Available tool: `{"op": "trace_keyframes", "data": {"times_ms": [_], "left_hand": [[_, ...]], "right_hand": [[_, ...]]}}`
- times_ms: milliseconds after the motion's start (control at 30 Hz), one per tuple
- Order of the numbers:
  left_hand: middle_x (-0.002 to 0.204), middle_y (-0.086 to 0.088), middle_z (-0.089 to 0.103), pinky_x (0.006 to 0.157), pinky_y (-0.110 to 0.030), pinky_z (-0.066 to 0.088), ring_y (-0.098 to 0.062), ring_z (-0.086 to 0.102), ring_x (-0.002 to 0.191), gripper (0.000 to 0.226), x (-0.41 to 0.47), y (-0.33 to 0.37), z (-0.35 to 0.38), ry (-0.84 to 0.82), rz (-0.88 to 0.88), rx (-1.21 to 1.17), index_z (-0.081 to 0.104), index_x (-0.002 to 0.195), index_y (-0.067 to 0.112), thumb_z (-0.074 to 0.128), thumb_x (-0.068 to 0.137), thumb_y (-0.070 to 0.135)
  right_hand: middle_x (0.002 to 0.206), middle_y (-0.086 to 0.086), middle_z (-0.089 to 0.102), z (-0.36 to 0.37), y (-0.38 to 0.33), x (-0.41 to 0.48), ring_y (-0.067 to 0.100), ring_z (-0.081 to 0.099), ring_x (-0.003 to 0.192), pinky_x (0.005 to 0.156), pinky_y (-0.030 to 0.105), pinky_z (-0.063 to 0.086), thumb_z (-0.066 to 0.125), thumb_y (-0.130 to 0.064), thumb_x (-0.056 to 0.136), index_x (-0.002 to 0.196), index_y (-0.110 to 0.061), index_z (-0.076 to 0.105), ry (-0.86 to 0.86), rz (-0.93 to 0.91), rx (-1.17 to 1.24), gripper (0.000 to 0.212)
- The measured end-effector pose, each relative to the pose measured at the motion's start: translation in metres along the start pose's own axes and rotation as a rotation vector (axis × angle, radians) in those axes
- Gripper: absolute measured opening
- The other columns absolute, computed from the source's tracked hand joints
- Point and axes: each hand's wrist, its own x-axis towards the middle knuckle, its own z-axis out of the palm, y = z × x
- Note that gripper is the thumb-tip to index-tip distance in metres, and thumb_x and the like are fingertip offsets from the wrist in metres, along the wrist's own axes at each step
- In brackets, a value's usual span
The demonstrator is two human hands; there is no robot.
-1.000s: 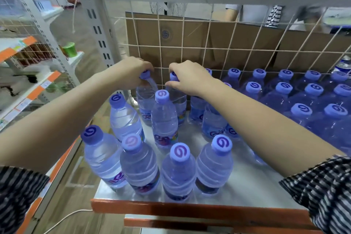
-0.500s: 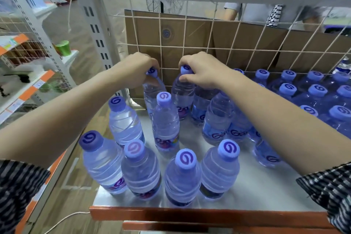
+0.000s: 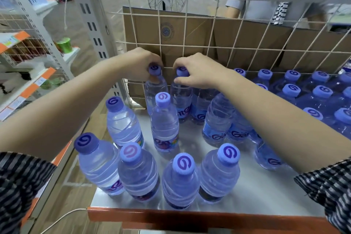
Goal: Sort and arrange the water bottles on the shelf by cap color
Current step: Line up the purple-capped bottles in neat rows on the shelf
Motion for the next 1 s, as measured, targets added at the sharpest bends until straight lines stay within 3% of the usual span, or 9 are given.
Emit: {"op": "trace_keyframes", "data": {"times_ms": [67,167,300,433,567,733,833,967,1000], "left_hand": [[0.093,-0.001,0.065,0.077,-0.031,0.045,-0.021,0.050,0.081,0.039,-0.001,-0.003,-0.003,-0.022,0.028,0.008,0.066,0.112,0.021,0.076,0.079,0.038],[0.102,-0.006,0.068,0.080,-0.035,0.048,-0.021,0.051,0.085,0.041,0.001,-0.005,-0.003,-0.024,0.026,0.037,0.066,0.117,0.016,0.076,0.081,0.033],[0.089,-0.009,0.064,0.070,-0.034,0.048,-0.028,0.056,0.078,0.044,0.001,-0.008,0.002,0.012,-0.020,0.030,0.066,0.111,0.011,0.074,0.081,0.043],[0.080,-0.004,0.059,0.059,-0.029,0.036,-0.024,0.052,0.071,0.045,0.000,-0.005,0.011,0.076,-0.045,0.022,0.065,0.100,0.008,0.073,0.080,0.047],[0.079,-0.007,0.059,0.061,-0.031,0.038,-0.027,0.053,0.072,0.049,-0.001,-0.003,0.017,0.137,-0.108,-0.001,0.063,0.093,0.007,0.073,0.079,0.053],[0.087,-0.016,0.063,0.071,-0.039,0.046,-0.035,0.056,0.083,0.048,-0.014,0.001,0.012,0.112,-0.044,0.019,0.066,0.102,0.004,0.071,0.082,0.048],[0.083,-0.017,0.062,0.072,-0.044,0.047,-0.039,0.055,0.080,0.042,-0.027,0.006,0.003,0.071,-0.014,0.005,0.062,0.097,0.000,0.065,0.089,0.042],[0.092,-0.012,0.071,0.080,-0.040,0.051,-0.034,0.062,0.083,0.042,-0.053,0.016,-0.011,0.045,-0.063,-0.067,0.066,0.118,0.010,0.056,0.095,0.044],[0.090,-0.011,0.072,0.079,-0.037,0.051,-0.032,0.063,0.081,0.043,-0.061,0.020,-0.015,0.016,-0.052,-0.064,0.067,0.115,0.011,0.051,0.096,0.046]], "right_hand": [[0.107,0.007,0.063,0.002,0.001,0.001,0.027,0.058,0.092,0.070,0.031,0.040,0.063,-0.051,0.088,0.115,-0.018,0.060,0.026,0.051,-0.026,0.043],[0.103,0.009,0.063,0.003,0.000,0.004,0.025,0.056,0.086,0.069,0.032,0.039,0.064,-0.048,0.089,0.109,-0.014,0.060,0.042,0.084,-0.050,0.040],[0.106,0.011,0.064,0.001,0.001,0.004,0.031,0.060,0.094,0.074,0.035,0.045,0.063,-0.040,0.091,0.112,-0.012,0.060,-0.008,0.061,-0.044,0.035],[0.112,0.010,0.063,0.003,-0.001,0.004,0.032,0.059,0.101,0.081,0.039,0.047,0.063,-0.029,0.093,0.119,-0.015,0.058,-0.034,0.031,-0.045,0.030],[0.112,0.010,0.060,0.004,0.000,0.000,0.031,0.058,0.100,0.080,0.038,0.046,0.060,-0.021,0.094,0.121,-0.015,0.058,-0.042,0.021,-0.037,0.027],[0.111,0.013,0.058,0.001,-0.003,-0.014,0.031,0.055,0.102,0.085,0.040,0.047,0.057,-0.025,0.094,0.126,-0.013,0.058,0.042,-0.030,-0.078,0.035],[0.111,0.011,0.058,-0.004,-0.010,-0.028,0.028,0.055,0.103,0.087,0.038,0.046,0.056,-0.034,0.096,0.125,-0.013,0.062,0.137,-0.097,-0.026,0.036],[0.091,0.001,0.067,-0.007,-0.037,-0.045,0.019,0.060,0.086,0.078,0.038,0.048,0.047,-0.043,0.100,0.108,-0.016,0.070,0.102,-0.195,0.150,0.036],[0.085,-0.002,0.067,-0.007,-0.044,-0.048,0.017,0.059,0.079,0.074,0.038,0.049,0.047,-0.048,0.098,0.106,-0.017,0.069,0.068,-0.204,0.170,0.039]]}}
